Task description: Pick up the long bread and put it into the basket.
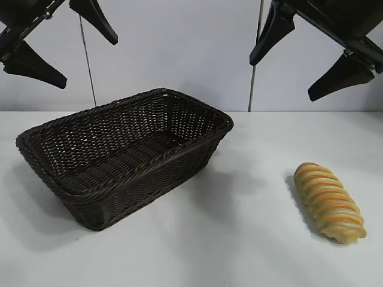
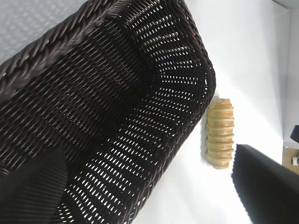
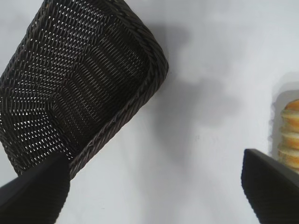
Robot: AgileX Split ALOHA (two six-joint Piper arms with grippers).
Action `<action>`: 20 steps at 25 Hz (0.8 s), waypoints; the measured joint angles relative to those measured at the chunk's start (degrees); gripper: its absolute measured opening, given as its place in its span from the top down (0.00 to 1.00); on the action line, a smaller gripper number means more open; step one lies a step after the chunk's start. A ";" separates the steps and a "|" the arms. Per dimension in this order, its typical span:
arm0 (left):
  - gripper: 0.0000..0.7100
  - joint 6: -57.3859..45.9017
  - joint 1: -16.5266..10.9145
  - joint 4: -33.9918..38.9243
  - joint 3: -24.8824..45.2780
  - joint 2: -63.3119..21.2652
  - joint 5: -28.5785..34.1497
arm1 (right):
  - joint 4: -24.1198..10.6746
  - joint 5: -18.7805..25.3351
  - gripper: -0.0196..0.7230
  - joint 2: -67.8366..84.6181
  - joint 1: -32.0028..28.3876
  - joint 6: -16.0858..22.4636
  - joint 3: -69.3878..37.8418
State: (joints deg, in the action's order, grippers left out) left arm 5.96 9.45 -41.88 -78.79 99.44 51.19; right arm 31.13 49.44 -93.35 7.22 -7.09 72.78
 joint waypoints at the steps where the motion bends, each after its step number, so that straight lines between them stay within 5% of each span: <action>1: 0.03 0.00 -0.25 0.00 -0.11 0.00 0.05 | 0.00 0.05 0.04 0.00 0.00 0.00 0.00; 5: 0.03 -2.77 -0.50 2.34 -0.37 -0.69 1.49 | -0.04 0.39 0.04 0.00 0.00 0.00 0.00; 13: 0.03 -23.00 1.58 25.02 7.56 -9.97 0.85 | -0.17 1.05 0.04 0.00 0.00 0.00 0.00; 20: 0.03 -24.00 1.58 20.92 21.14 -9.32 -7.41 | -0.21 1.22 0.04 0.00 0.00 0.00 0.00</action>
State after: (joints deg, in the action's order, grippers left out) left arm -18.04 11.02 -20.97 -57.65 90.12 43.78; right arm 30.92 50.66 -93.35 7.22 -7.09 72.78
